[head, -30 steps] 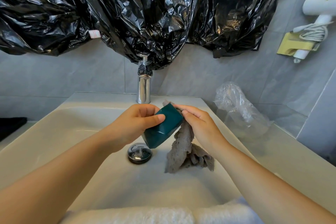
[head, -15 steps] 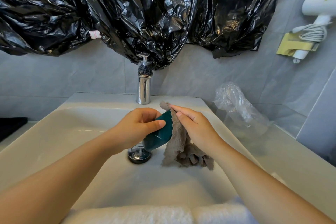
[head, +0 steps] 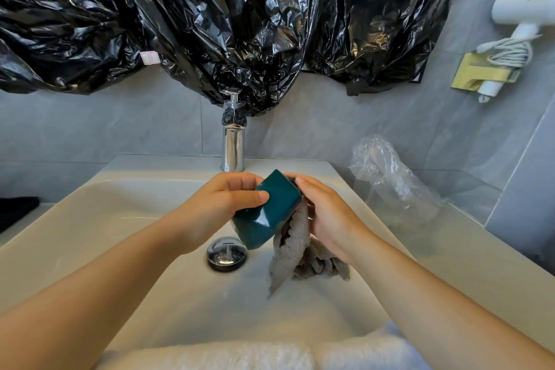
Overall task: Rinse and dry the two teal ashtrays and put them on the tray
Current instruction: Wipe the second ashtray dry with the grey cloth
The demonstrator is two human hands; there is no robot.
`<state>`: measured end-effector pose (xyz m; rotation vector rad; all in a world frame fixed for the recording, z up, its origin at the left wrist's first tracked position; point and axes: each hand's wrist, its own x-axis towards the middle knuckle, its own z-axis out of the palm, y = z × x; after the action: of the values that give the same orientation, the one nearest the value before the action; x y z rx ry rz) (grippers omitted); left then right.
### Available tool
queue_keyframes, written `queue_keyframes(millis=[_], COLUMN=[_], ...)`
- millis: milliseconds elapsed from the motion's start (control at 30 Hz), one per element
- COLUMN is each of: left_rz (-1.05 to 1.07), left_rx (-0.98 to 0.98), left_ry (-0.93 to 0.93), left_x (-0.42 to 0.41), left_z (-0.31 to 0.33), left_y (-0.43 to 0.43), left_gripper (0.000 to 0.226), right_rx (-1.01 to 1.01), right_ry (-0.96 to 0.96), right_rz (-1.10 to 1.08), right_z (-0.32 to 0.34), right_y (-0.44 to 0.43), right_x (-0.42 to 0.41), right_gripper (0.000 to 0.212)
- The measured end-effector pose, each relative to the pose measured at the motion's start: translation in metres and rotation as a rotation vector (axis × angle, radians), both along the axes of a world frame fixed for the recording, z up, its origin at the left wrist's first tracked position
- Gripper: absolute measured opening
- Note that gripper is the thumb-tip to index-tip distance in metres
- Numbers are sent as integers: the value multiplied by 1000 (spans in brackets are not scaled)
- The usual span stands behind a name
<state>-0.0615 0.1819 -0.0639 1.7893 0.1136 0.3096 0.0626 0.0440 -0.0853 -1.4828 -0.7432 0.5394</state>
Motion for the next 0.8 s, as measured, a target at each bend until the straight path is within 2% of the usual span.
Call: queue_keyframes(millis=[67,233,367,467,533,600,700,800], left_rz=[2,137,137,129,124,124,123,100], left_rx=[-37,-34,45,85,94,117,143,126], left_ry=[59,101,80,91,102,118,136,118], left_x=[0,3,4,3,2,3,3,2], left_z=[-1,-7,-8,-7,-7,-9,-11,-10], left_y=[-2,-1,-1,-2,-2,-3,-5,-5], left_gripper=[42,23,16,16,16,14,13,16], right_rx=[-15,-84,-33,42,93,132,69,34], right_ry=[-71,-324,-557,-508,-475,-520,-655,-549], right_rz=[23,0,-220,-336,-352,-341,-338,-367], right_z=[-3,-3,-2,-2,3,8,6,2], right_y=[0,-2,-5,-7,-10,-11,-7,-6], right_x=[-1,-3,2,4,2,-5,-12,-2], right_gripper=[34,34,29,27,28,24,7,2])
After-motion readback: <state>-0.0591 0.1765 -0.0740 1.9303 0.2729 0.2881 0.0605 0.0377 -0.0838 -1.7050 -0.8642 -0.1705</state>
